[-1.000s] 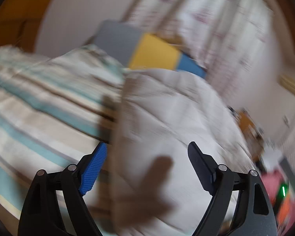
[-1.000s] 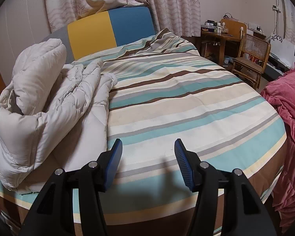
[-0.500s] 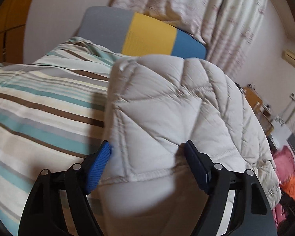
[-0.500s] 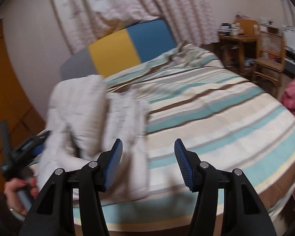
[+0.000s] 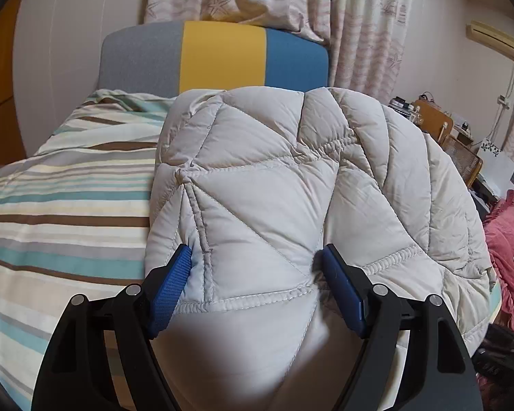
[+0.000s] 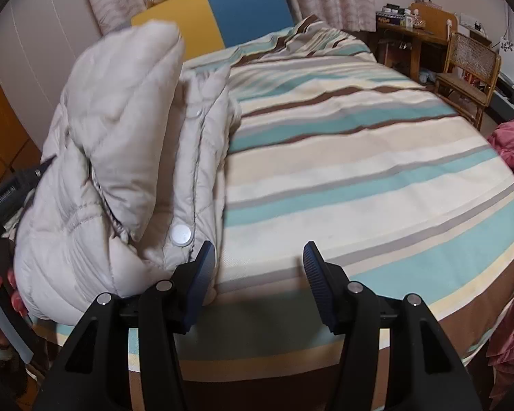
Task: Fold large clothes
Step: 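Lower the jacket bundle onto the bed and open the left tool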
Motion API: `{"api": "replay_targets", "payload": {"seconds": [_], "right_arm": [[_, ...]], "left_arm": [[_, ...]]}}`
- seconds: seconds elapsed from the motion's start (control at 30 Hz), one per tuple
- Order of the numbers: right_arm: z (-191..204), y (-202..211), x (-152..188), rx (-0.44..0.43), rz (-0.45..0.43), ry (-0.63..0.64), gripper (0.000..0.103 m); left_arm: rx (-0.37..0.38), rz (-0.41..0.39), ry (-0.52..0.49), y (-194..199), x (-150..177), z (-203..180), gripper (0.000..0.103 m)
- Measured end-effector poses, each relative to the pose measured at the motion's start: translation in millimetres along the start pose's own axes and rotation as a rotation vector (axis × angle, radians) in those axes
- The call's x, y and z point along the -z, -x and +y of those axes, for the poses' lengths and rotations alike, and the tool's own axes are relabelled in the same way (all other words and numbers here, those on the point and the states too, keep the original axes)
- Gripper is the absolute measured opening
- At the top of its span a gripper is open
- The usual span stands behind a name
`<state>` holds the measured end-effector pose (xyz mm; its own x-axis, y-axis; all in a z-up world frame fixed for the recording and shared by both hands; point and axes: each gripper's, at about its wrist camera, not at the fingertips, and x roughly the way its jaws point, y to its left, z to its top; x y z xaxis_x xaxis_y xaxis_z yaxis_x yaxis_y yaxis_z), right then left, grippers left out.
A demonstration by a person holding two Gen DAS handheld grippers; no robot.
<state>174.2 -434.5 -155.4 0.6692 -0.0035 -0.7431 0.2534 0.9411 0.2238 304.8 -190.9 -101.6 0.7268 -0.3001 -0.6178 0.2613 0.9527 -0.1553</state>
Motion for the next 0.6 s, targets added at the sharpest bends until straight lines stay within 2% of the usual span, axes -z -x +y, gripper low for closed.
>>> {"api": "replay_targets", "payload": {"seconds": [0.07, 0.13, 0.27, 0.37, 0.47, 0.6], "right_arm": [[-2, 16, -8, 0.007, -0.047, -0.023, 0.054], [4, 39, -26, -0.021, -0.128, -0.034, 0.054], [47, 65, -66, -0.09, -0.253, 0.041, 0.054], [88, 56, -97, -0.123, -0.267, 0.12, 0.053], [119, 28, -123, -0.1, -0.25, 0.19, 0.05], [124, -21, -148, -0.022, -0.203, 0.215, 0.047]], "left_arm": [[-0.001, 0.016, 0.002, 0, -5, 1, 0.077], [-0.007, 0.026, -0.01, -1, -9, -1, 0.077], [-0.021, 0.044, -0.012, -3, -15, -7, 0.077], [-0.026, 0.057, -0.001, -6, -21, -7, 0.077], [-0.029, 0.071, 0.017, -11, -34, -10, 0.077], [-0.048, 0.083, 0.02, -22, -52, -10, 0.077]]}}
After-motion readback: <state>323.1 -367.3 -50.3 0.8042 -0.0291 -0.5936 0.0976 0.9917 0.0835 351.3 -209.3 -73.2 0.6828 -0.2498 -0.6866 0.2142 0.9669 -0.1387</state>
